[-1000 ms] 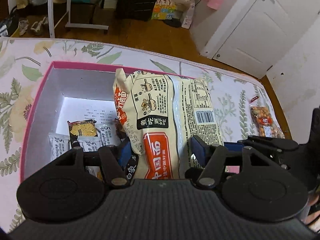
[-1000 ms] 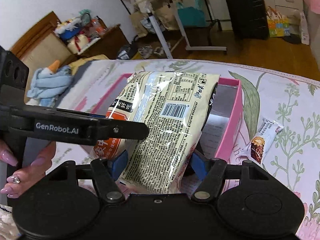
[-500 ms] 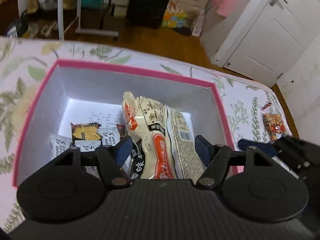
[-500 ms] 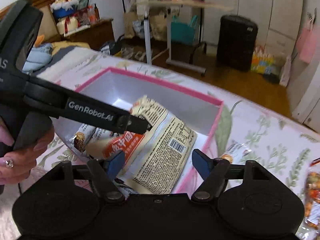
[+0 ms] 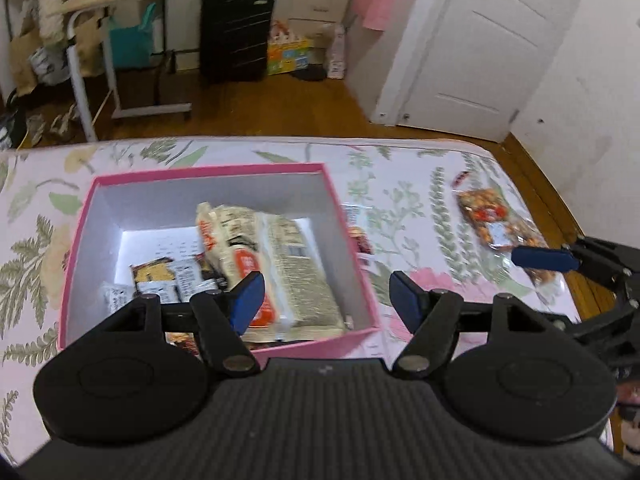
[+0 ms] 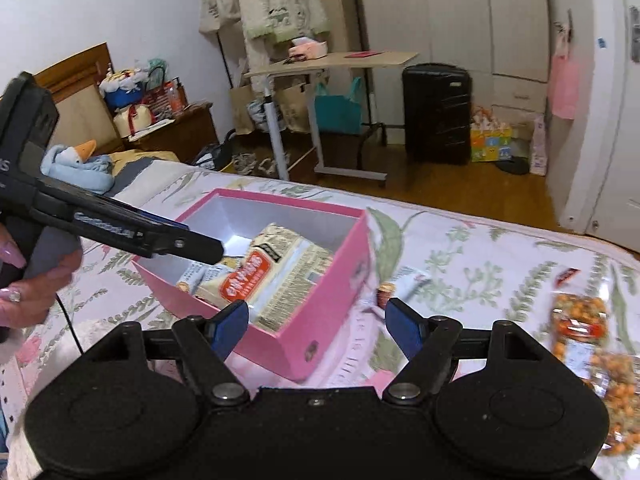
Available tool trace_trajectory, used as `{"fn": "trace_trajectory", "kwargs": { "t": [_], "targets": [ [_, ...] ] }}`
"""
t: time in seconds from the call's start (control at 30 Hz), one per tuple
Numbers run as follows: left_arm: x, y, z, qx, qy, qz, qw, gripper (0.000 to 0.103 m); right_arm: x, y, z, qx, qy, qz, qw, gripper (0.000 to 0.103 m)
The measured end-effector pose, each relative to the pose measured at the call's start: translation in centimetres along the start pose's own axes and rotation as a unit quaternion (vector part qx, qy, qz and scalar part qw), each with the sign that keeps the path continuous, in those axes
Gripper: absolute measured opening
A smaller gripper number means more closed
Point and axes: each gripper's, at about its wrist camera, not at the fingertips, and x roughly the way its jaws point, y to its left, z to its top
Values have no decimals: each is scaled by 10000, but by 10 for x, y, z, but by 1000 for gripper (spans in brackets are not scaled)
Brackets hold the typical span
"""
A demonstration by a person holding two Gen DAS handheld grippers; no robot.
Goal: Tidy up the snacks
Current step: 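Reach to the clear bag of orange peanuts and grasp it with both tools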
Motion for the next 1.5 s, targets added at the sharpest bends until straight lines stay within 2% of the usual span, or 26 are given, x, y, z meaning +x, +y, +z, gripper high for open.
{"fn": "trace_trajectory", "kwargs": {
  "t": [0.2,0.43,0.6,0.73,0.87,0.97,1.03,1.13,1.2,1.23,1.3,1.5],
  "targets": [
    [-7,-46,-2,445,-5,-248,9987,67,-31,-19,-20,12,-271,-196,9994,80],
    [10,-84,-6,696,82,-464,9965,64,-51,-58,-46,145,-515,-459,9975,82],
    [33,-108,-9,889,163,-566,9943,63,-51,-91,-59,343,-493,-604,9964,84],
    [57,-128,-5,864,127,-766,9932,62,-40,-117,-58,362,-230,-694,9967,85],
    [89,-150,6,697,106,-1101,9914,62,-21,-137,-55,-54,41,-887,9960,92],
    [118,-171,14,663,5,-1279,9896,62,-9,-156,-61,-432,-43,-1161,9923,92],
    [142,-186,18,657,-9,-1372,9884,62,4,-176,-66,-306,2,-1246,9917,92],
    [177,-202,22,626,-11,-1457,9873,62,23,-213,-71,363,-11,-1239,9916,92],
    [203,-210,24,614,-17,-1303,9896,62,35,-231,-74,634,-34,-1231,9904,93],
    [217,-213,25,589,-7,-1164,9915,62,41,-238,-76,681,-40,-1236,9900,93],
    [241,-215,28,492,52,-1135,9923,62,52,-249,-79,709,-22,-1300,9890,94],
    [300,-222,40,231,388,-1178,9920,62,89,-272,-79,562,499,-1364,9878,95]
  ]
}}
